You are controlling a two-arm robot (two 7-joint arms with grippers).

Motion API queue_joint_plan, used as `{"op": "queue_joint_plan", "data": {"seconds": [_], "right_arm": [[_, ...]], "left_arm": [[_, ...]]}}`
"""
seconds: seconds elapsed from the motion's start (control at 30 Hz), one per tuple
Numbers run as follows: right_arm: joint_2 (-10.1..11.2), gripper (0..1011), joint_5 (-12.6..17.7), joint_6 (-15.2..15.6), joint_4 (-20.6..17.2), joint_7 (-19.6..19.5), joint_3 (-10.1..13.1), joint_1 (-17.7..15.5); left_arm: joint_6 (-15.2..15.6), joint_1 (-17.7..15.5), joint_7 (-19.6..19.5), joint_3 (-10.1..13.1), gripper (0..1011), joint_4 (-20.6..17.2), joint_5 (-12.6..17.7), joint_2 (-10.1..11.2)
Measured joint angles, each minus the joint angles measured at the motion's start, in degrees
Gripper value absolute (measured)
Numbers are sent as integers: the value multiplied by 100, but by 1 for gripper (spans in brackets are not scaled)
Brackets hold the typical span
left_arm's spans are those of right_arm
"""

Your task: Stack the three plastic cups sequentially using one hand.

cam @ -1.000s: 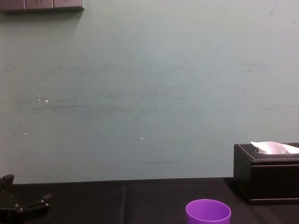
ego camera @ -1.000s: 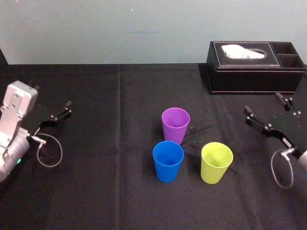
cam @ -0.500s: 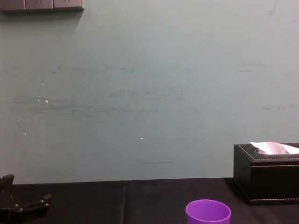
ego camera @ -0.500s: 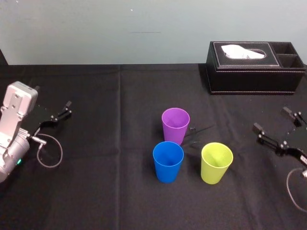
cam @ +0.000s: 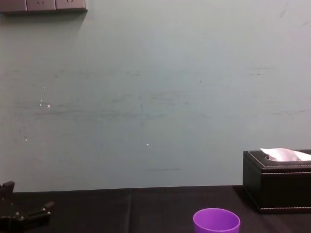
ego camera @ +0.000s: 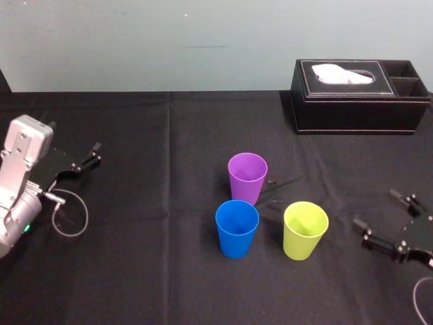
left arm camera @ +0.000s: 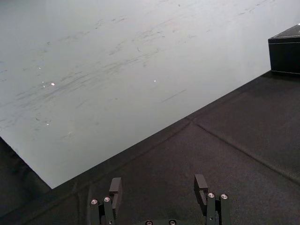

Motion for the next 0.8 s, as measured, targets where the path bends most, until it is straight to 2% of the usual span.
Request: {"op": "queue_joint_plan", "data": {"seconds": [0.27, 0.57, 0.8], "right_arm": [[-19, 1003, -105, 37, 14, 297, -121, -75], [-222, 1003, -438, 301, 226, 491, -476, 276], [-345, 1003, -660, 474, 338, 585, -646, 521]], "left_arm": [[0, 0, 0, 0, 1012, 0, 0, 0], [0, 0, 0, 0, 1011, 0, 0, 0], [0, 0, 0, 0, 1011, 0, 0, 0]]}}
